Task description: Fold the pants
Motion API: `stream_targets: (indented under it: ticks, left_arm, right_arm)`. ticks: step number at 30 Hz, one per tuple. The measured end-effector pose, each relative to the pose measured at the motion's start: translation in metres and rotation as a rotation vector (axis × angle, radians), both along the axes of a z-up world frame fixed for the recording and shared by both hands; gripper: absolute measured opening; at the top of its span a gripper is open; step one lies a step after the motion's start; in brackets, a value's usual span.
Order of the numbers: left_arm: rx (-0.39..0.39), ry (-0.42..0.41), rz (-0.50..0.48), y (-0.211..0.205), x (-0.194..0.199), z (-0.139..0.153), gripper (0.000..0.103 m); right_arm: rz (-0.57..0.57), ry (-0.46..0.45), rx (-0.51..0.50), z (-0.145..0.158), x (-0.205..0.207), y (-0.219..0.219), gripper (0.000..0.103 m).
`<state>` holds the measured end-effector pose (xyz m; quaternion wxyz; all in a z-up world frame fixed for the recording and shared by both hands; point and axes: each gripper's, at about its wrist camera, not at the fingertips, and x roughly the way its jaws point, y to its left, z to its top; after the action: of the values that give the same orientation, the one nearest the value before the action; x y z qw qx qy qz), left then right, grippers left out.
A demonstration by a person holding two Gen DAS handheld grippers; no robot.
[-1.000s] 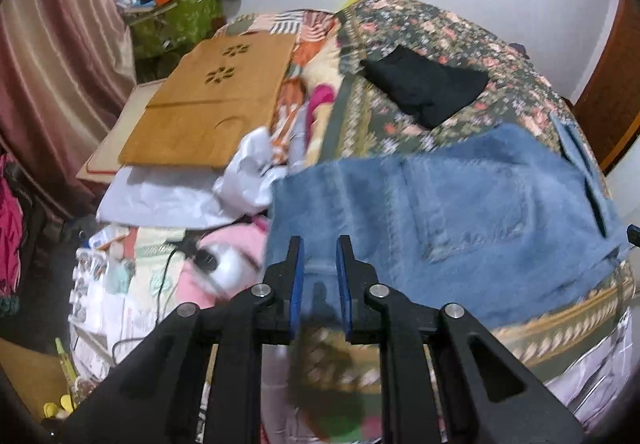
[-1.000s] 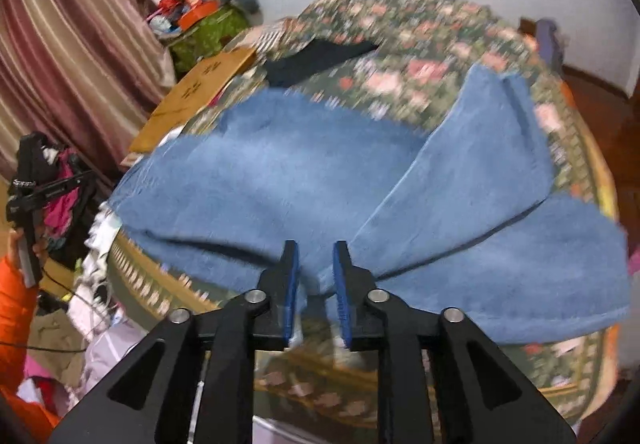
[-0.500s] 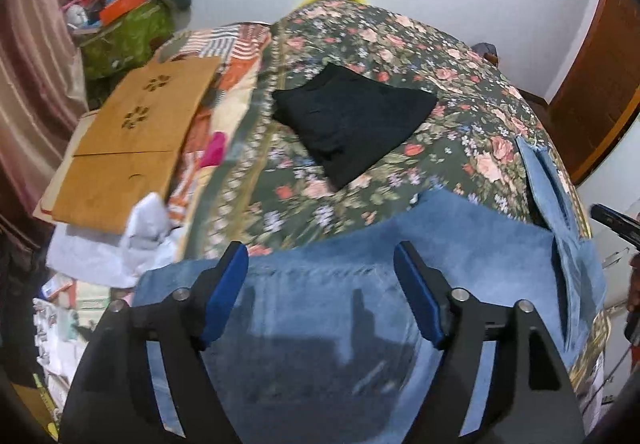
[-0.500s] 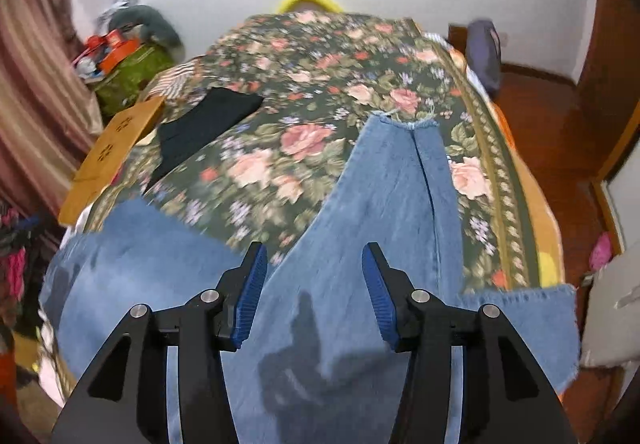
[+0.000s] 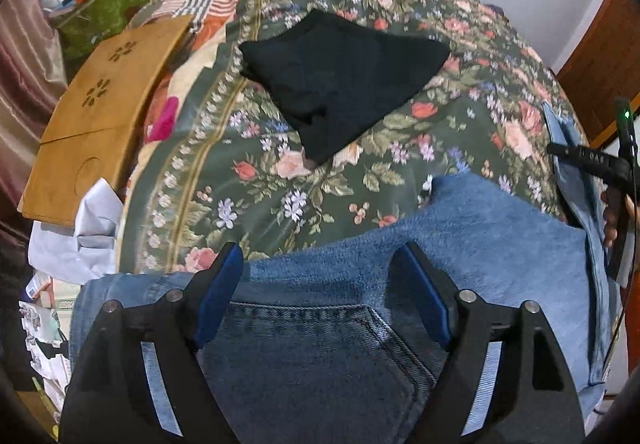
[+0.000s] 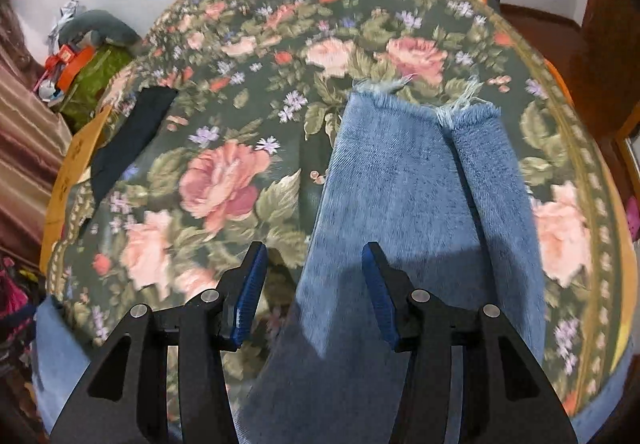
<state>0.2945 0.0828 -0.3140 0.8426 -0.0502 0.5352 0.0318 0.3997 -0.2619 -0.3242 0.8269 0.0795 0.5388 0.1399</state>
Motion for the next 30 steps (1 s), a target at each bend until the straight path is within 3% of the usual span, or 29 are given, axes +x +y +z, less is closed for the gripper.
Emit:
stream_targets:
  ticks: [4, 7, 14, 17, 21, 25, 30]
  left_arm:
    - [0.031, 0.005, -0.006, -0.006, -0.003, -0.006, 0.08]
    - [0.037, 0.009, -0.01, -0.01, -0.008, -0.002, 0.08]
    - [0.063, 0.01, -0.041, -0.025, -0.031, 0.012, 0.08]
    - [0.078, 0.002, -0.048, -0.034, -0.042, 0.019, 0.08]
    - [0.067, 0.0, -0.065, -0.043, -0.055, 0.025, 0.08]
    - [0.059, -0.007, -0.073, -0.052, -0.065, 0.032, 0.08]
    - [0.016, -0.012, -0.071, -0.055, -0.074, 0.039, 0.08]
  right_arm:
    - [0.036, -0.047, -0.049, 0.002, -0.007, -0.003, 0.01]
    - [0.026, -0.049, -0.008, 0.014, -0.013, -0.02, 0.008]
    - [-0.067, -0.198, 0.027, 0.091, -0.053, -0.092, 0.007]
    - [-0.11, -0.261, 0.021, 0.128, -0.079, -0.134, 0.007]
    - [-0.152, -0.302, 0.006, 0.155, -0.123, -0.178, 0.007]
    - [-0.165, -0.299, -0.042, 0.15, -0.156, -0.2, 0.007]
    - [-0.209, -0.208, -0.078, 0.102, -0.194, -0.221, 0.007]
